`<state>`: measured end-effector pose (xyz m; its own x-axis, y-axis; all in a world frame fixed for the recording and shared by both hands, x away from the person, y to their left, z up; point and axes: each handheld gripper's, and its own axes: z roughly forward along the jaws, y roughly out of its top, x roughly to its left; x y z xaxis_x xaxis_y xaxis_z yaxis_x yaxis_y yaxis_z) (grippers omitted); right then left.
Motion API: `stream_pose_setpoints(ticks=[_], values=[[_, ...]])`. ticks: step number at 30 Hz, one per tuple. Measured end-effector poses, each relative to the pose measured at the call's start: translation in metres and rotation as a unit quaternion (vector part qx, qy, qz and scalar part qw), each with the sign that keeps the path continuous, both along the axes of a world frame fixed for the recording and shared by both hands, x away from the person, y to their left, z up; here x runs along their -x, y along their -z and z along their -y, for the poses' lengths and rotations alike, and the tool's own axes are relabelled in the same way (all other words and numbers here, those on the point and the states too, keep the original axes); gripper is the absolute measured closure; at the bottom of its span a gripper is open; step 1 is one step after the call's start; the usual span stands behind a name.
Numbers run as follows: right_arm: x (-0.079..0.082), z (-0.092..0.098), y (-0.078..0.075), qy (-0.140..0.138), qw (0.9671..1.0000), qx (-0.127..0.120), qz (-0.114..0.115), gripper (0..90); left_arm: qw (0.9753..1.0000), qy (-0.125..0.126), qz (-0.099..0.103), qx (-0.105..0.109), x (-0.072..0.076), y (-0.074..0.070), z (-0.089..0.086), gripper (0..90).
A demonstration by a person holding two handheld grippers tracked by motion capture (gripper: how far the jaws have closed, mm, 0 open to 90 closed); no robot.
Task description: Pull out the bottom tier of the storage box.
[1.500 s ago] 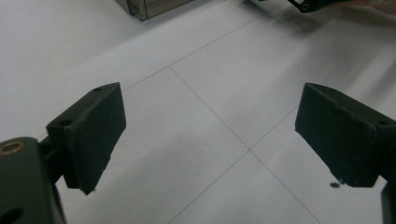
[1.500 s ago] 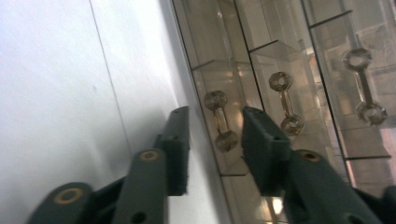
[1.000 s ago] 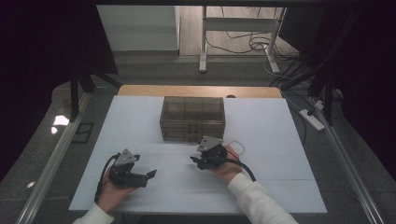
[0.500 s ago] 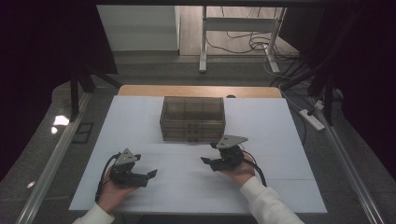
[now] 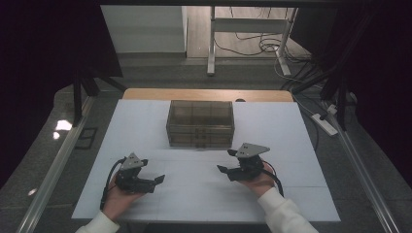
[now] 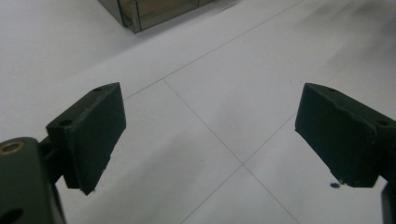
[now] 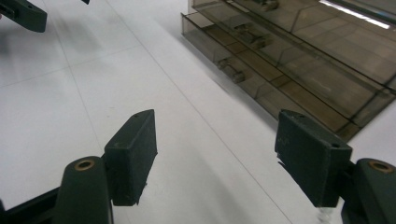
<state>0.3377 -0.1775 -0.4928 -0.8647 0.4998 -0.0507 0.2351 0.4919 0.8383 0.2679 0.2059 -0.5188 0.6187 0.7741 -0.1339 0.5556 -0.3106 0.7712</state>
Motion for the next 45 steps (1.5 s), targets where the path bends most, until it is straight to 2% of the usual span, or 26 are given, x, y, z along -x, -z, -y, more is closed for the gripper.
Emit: stream_pose_setpoints(ticks=[11,19,31,45], values=[[-0.003,0.007,-0.004,0.011,0.9999,-0.003,0.007,29.1,0.9999,0.003,0.0,0.01,-0.009,-0.004,0.004,10.1],[-0.006,0.007,-0.004,0.015,0.9998,0.002,0.01,29.2,0.9999,0.011,-0.006,0.007,-0.023,-0.004,0.011,10.7],[-0.015,0.007,-0.004,0.028,0.9995,0.01,0.014,29.4,0.9999,0.003,-0.013,0.002,-0.041,-0.002,0.014,11.5],[-0.021,0.009,-0.004,0.042,0.9988,0.019,0.018,29.5,0.9998,0.007,-0.015,-0.005,-0.057,-0.003,0.024,12.3]])
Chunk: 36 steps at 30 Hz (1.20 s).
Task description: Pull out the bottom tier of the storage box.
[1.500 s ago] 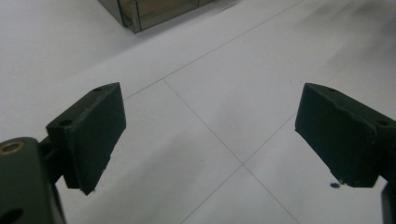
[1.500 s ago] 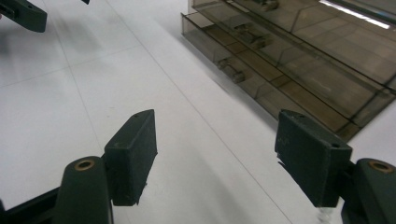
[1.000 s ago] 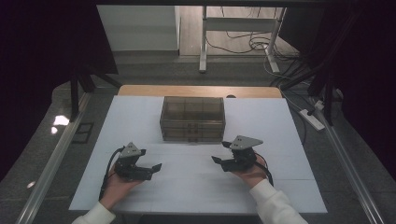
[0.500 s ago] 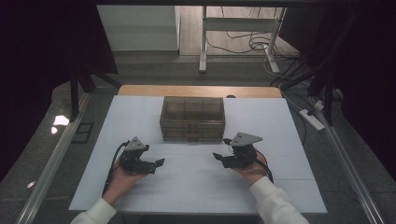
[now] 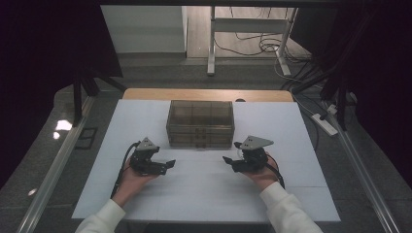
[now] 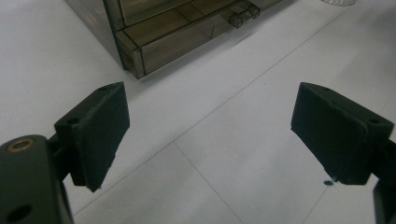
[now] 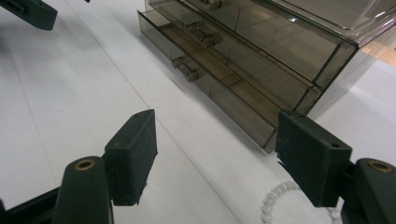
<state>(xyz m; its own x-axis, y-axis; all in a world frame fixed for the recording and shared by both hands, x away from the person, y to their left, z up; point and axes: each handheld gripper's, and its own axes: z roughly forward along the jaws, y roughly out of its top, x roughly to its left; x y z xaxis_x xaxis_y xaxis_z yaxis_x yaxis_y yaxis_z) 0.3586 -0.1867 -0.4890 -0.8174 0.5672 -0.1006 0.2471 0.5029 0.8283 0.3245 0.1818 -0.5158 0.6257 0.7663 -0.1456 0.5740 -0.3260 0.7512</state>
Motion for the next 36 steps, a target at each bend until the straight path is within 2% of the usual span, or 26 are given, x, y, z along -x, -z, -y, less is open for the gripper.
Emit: stream_pose_setpoints(ticks=[15,36], values=[[-0.016,0.0,0.007,0.016,0.9998,0.009,-0.008,30.9,1.0,-0.001,-0.002,-0.001,-0.012,0.0,0.004,13.8],[-0.033,-0.005,0.017,0.021,0.9994,0.02,-0.016,34.0,0.9998,-0.011,-0.015,-0.011,-0.041,0.007,0.012,16.9]])
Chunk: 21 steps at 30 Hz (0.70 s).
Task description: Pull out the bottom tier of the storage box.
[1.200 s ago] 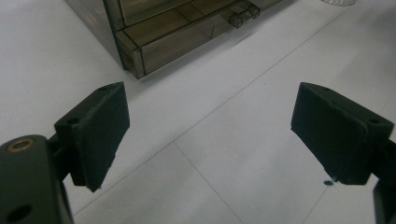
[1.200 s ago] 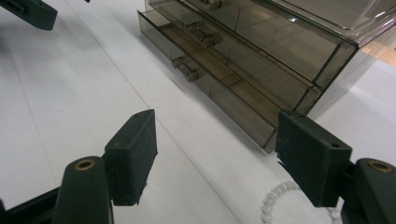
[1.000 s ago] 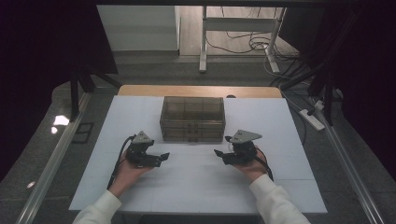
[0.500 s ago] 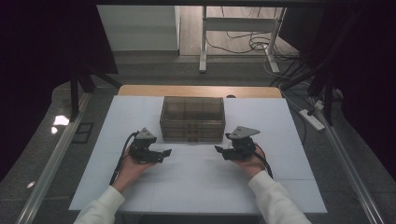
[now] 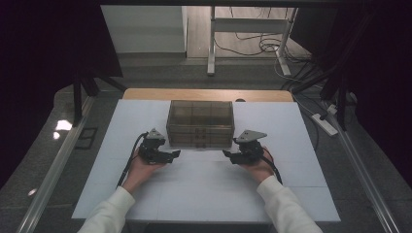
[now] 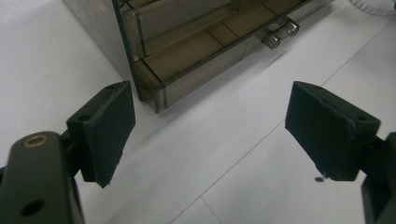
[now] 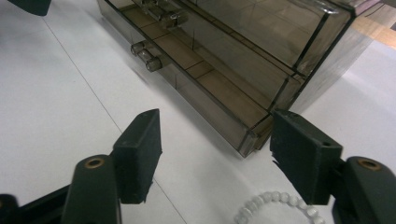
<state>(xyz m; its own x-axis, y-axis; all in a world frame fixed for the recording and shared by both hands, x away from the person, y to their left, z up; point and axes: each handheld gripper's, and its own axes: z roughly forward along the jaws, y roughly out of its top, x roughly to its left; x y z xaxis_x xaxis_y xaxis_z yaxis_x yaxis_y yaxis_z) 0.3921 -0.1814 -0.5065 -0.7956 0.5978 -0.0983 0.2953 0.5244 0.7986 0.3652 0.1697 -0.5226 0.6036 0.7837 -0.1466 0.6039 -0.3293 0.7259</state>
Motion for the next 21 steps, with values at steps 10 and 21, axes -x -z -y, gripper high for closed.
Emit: stream_pose_setpoints(ticks=[10,21], values=[[-0.0045,0.0022,0.0032,0.007,1.0,0.002,-0.003,38.2,1.0,-0.001,0.002,-0.004,-0.0002,0.0005,0.0001,18.6],[-0.0076,0.0025,0.0071,0.019,0.9997,0.009,-0.007,45.1,0.9999,0.001,-0.004,-0.016,-0.0033,0.0051,-0.0005,30.0]])
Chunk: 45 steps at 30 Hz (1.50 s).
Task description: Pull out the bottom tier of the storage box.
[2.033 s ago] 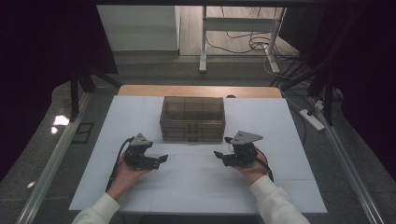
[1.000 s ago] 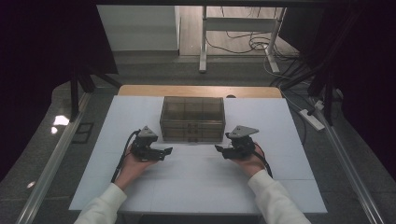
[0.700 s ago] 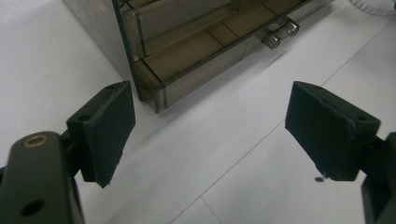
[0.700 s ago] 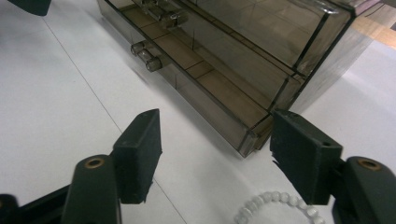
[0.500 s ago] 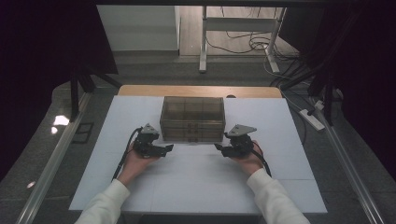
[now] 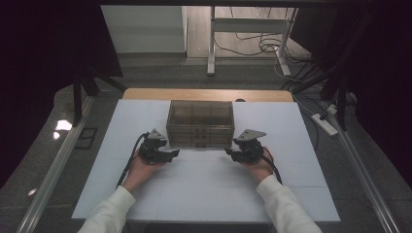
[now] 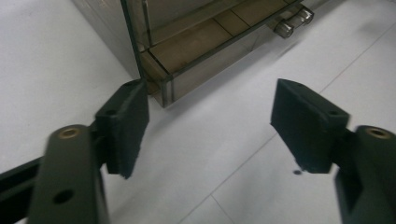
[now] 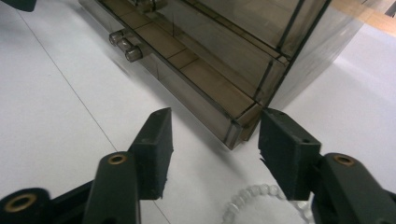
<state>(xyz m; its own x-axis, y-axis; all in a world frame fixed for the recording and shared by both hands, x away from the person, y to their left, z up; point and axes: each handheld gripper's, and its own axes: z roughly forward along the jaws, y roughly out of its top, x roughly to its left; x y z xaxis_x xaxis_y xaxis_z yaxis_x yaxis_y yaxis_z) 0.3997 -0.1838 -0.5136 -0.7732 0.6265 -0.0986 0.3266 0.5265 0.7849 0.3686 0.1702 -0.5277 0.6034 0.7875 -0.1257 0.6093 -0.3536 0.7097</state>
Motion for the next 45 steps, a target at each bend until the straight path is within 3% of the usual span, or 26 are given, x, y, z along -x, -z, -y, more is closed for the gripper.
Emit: stream_pose_setpoints(ticks=[11,25,33,45], values=[[-0.003,0.001,0.004,0.005,0.9999,0.007,-0.009,52.7,0.9999,-0.011,0.003,-0.004,-0.007,0.004,-0.002,46.7],[-0.004,-0.002,0.008,0.012,0.9997,0.02,-0.005,63.7,0.9998,-0.015,-0.001,-0.017,-0.011,0.007,-0.002,60.6],[-0.005,-0.005,0.012,0.026,0.9991,0.032,0.001,76.0,0.9992,-0.02,0.001,-0.035,-0.011,0.009,0.0,74.0],[-0.005,-0.003,0.013,0.029,0.9992,0.029,-0.001,78.7,0.9986,-0.021,0.005,-0.048,-0.009,0.009,0.002,76.7]])
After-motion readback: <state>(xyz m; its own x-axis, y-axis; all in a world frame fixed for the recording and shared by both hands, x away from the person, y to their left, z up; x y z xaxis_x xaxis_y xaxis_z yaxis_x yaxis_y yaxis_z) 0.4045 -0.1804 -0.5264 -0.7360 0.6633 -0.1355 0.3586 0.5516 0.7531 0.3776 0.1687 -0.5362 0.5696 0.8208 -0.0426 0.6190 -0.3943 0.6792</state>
